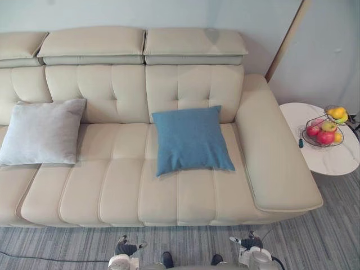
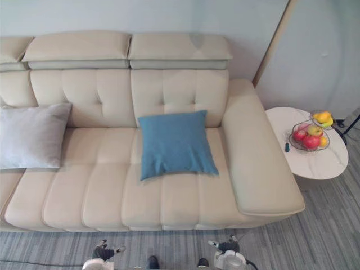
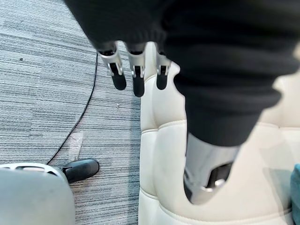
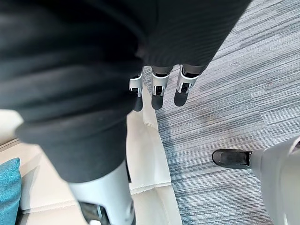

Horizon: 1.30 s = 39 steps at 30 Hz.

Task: Pick up cushions and gather them together orderly.

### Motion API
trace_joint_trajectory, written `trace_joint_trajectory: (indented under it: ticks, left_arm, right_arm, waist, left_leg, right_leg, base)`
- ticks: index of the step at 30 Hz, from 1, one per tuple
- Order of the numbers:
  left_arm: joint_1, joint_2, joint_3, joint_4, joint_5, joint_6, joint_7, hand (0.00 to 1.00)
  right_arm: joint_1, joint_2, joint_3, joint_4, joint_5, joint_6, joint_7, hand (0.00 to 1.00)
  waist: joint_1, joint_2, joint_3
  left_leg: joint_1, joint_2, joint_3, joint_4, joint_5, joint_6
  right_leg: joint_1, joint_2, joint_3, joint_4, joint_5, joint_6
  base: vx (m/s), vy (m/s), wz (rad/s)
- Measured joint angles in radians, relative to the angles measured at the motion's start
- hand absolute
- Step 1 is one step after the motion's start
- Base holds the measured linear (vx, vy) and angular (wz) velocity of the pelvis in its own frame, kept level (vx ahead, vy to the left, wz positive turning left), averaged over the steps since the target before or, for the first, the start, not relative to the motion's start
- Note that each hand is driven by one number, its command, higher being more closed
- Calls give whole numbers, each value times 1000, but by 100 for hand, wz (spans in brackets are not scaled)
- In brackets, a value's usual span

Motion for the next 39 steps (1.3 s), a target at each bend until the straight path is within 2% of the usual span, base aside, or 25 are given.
trace_joint_trajectory:
  ticks: [9, 15, 18, 20, 22, 23, 24, 26, 27, 28, 30, 31, 32, 33, 34, 35, 36, 37, 38, 39]
  left_arm:
    - [0, 0, 2, 4, -3, 2, -5, 0]
    - [3, -3, 43, 10, -17, 21, -43, 0]
    - [4, -5, 64, 10, -16, 28, -50, 0]
    - [3, -12, 74, 8, -15, 33, -61, 0]
    - [2, -18, 80, 9, -16, 32, -63, 0]
    - [-7, -28, 81, 7, -17, 31, -63, 0]
    - [-11, -34, 82, 7, -17, 30, -63, 0]
    - [-21, -51, 102, 0, -20, 31, -63, 0]
    - [-20, -51, 106, -9, -22, 31, -63, 0]
    - [-20, -52, 98, -11, -22, 33, -63, 0]
    - [-19, -47, 94, -11, -17, 36, -63, 0]
    - [-19, -39, 99, -6, -16, 37, -64, 0]
    - [-19, -36, 101, 0, -15, 37, -63, 0]
    - [-20, -34, 101, 6, -14, 37, -63, 0]
    - [-24, -33, 100, 9, -12, 37, -64, 0]
    - [-32, -32, 100, 20, -12, 38, -64, 0]
    - [-46, -48, 98, 35, -7, 38, -67, 0]
    - [-47, -60, 97, 41, -5, 38, -68, 0]
    - [-52, -67, 96, 51, 3, 38, -69, 0]
    - [-52, -68, 103, 53, -1, 40, -70, 0]
  right_arm:
    - [28, 1, 1, -1, -1, 12, 11, 0]
    - [67, 10, 2, -14, 4, 36, 29, 0]
    - [84, 15, 4, -54, 9, 41, 32, 0]
    - [102, 15, 3, -86, 11, 44, 34, 0]
    - [112, 23, 0, -104, 17, 42, 32, 0]
    - [114, 24, 0, -125, 17, 43, 32, 0]
    - [115, 24, 0, -130, 16, 43, 32, 0]
    - [106, 36, 1, -137, 12, 44, 33, 0]
    - [99, 44, 1, -137, 11, 44, 33, 0]
    - [91, 45, 4, -132, 6, 44, 37, 0]
    - [65, 44, 13, -116, 0, 46, 37, 0]
    - [60, 44, 16, -101, -5, 44, 37, 0]
    - [55, 39, 24, -84, -6, 42, 37, 0]
    - [48, 34, 26, -75, -6, 41, 37, 0]
    - [30, 24, 33, -68, -6, 42, 38, 0]
    - [23, 14, 34, -68, -7, 39, 39, 0]
    - [9, -9, 37, -62, -7, 38, 39, 0]
    - [-2, -25, 38, -48, -7, 38, 39, 0]
    - [-5, -41, 43, -40, -8, 42, 38, 0]
    - [-2, -40, 55, -35, -8, 43, 37, 0]
  waist:
    - [-3, 1, 1]
    - [-7, 4, 17]
    - [-14, -1, 29]
    - [-14, 0, 29]
    - [-15, 2, 28]
    - [-27, 8, 31]
    - [-27, 9, 33]
    - [-17, 1, 48]
    - [-14, -4, 55]
    - [-19, 1, 59]
    - [-21, -18, 65]
    - [-20, -24, 66]
    - [-19, -26, 64]
    - [-21, -24, 65]
    - [-26, -19, 68]
    - [-37, 1, 77]
    - [-47, 34, 85]
    - [-51, 46, 89]
    - [-57, 45, 89]
    - [-58, 47, 90]
  left_leg:
    - [15, 5, 27, 0, 0, -1]
    - [64, 31, 105, 21, -23, -22]
    - [57, 65, 158, 92, -62, -36]
    - [16, 111, 195, 201, -123, -53]
    - [0, 120, 202, 224, -129, -60]
    - [-8, 120, 203, 227, -128, -59]
    - [-11, 122, 206, 227, -128, -59]
    - [8, 152, 326, 227, -135, -66]
    - [20, 160, 364, 227, -139, -70]
    - [28, 180, 461, 225, -144, -72]
    - [61, 197, 574, 221, -148, -82]
    - [90, 207, 647, 227, -152, -97]
    - [107, 206, 685, 231, -152, -97]
    - [117, 205, 694, 237, -153, -96]
    - [123, 217, 691, 247, -151, -96]
    - [123, 223, 681, 249, -150, -98]
    - [128, 241, 669, 254, -141, -101]
    - [126, 260, 669, 289, -132, -108]
    - [110, 307, 660, 421, -127, -103]
    - [57, 383, 609, 615, -124, -76]
  right_leg:
    - [4, 1, 14, 6, 0, 0]
    - [21, 17, 82, 27, -1, -2]
    - [13, 35, 118, 41, -6, -22]
    - [-18, 61, 170, 45, -17, -36]
    - [-46, 79, 218, 40, -7, -49]
    - [-66, 87, 237, 43, 6, -42]
    - [-77, 90, 251, 45, 8, -43]
    - [-155, 120, 303, 115, 4, -48]
    - [-171, 117, 271, 136, -35, -82]
    - [-221, 63, 87, 221, -96, -121]
    - [-254, -46, -229, 358, -140, -149]
    - [-238, -94, -405, 397, -165, -185]
    - [-222, -115, -497, 411, -171, -204]
    - [-216, -125, -537, 415, -153, -205]
    - [-219, -109, -534, 415, -150, -197]
    - [-222, -83, -508, 403, -152, -198]
    - [-225, -45, -483, 381, -155, -201]
    - [-226, -31, -465, 378, -162, -204]
    - [-221, -21, -437, 376, -179, -203]
    - [-199, 9, -392, 348, -183, -204]
  base:
    - [-2, -1, -5]
    - [-54, -33, -39]
    - [-99, -66, -50]
    - [-75, -80, -62]
    - [17, -65, -61]
    - [24, -52, -60]
    - [5, -68, -74]
    - [-19, -55, -127]
    - [-70, -5, -179]
    - [-68, -1, -172]
    - [7, -51, -195]
    - [68, -103, -190]
    - [122, -144, -175]
    - [171, -203, -156]
    - [172, -211, -124]
    - [170, -214, -113]
    - [184, -192, -77]
    - [257, -246, -75]
    - [244, -252, -65]
    - [180, -203, -67]
